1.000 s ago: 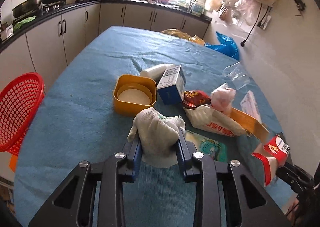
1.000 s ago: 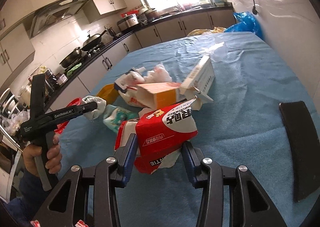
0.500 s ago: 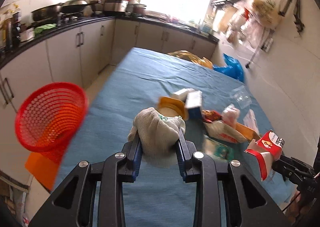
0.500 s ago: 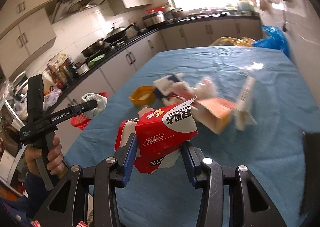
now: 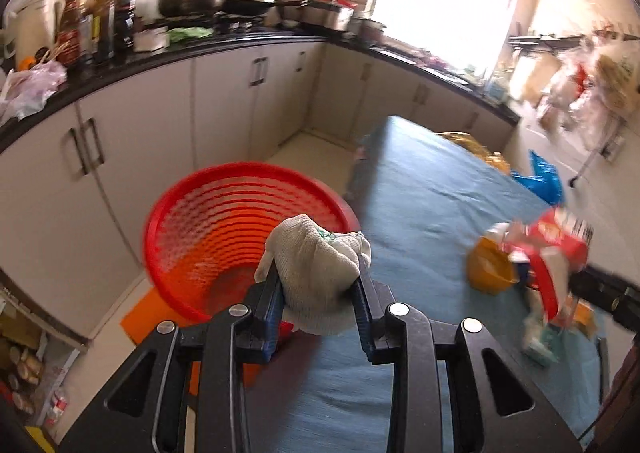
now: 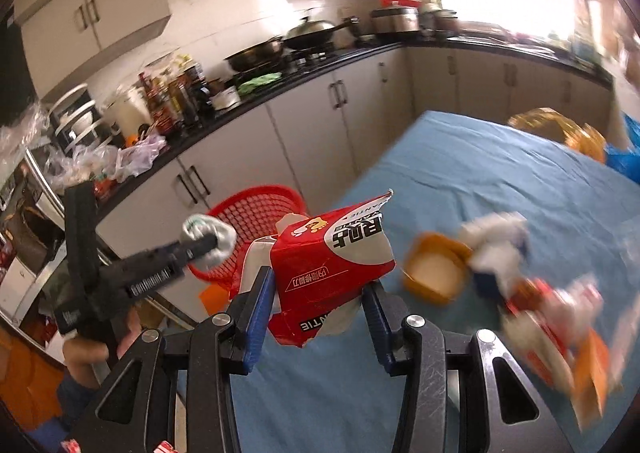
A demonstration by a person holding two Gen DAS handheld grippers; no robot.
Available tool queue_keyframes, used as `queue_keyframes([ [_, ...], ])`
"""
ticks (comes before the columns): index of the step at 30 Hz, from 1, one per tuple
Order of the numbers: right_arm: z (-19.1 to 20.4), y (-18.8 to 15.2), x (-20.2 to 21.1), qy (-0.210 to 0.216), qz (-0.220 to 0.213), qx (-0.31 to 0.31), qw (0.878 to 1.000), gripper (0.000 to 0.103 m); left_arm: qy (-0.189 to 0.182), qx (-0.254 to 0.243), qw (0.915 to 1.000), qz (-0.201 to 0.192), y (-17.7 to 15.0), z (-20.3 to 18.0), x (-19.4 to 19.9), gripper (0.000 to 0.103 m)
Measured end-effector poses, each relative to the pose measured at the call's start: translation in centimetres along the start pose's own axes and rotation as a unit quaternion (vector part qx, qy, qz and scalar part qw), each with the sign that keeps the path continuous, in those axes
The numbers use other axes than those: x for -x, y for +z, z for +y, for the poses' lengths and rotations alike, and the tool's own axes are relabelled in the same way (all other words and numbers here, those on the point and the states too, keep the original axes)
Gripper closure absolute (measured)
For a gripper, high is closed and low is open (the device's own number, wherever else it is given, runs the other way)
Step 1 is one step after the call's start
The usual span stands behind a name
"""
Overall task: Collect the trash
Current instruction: 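Carry the towel and red-white box to the red basket and release both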
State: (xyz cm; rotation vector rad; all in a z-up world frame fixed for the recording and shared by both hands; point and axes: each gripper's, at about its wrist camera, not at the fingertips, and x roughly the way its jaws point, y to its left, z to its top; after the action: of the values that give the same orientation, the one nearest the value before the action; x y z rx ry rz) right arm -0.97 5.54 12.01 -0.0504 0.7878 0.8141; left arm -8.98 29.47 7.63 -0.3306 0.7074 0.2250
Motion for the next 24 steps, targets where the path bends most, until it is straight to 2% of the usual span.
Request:
queue_keyframes([
  [6,3.5,3.6,-7.9,0.018,0.032,0.015,0.999,0.055,0.029,0.023,0.9993,0.009,0.6,4.3,-1.9,0.072],
  [9,4.7,4.5,-11.0,0.032,0.042,0.012,0.999,0.051,0.036,0.032,0.9988,0.012,0.7,5.4,-2.3,0.071],
  [10,5.0,4.8,-11.8,0.034,0.045,0.011,0.998,0.048,0.039,0.034,0.9986,0.011,0.7,5.8,-2.4,0.069],
  [13,5.5,5.5,-13.4,0.045,0.039,0.005,0.998,0.043,0.050,0.035,0.9981,0.004,0.6,6.2,-2.4,0.054],
  [14,5.5,5.6,-13.6,0.046,0.040,0.003,0.998,0.043,0.053,0.035,0.9980,0.002,0.6,6.2,-2.3,0.048],
  [18,4.4,4.9,-12.1,0.048,0.033,-0.011,0.998,0.043,0.049,0.036,0.9981,-0.006,0.5,6.1,-2.0,0.039],
  [24,1.3,2.5,-7.1,0.033,0.004,-0.030,0.999,0.043,0.025,0.020,0.9994,-0.011,-0.3,3.3,-1.1,0.037],
])
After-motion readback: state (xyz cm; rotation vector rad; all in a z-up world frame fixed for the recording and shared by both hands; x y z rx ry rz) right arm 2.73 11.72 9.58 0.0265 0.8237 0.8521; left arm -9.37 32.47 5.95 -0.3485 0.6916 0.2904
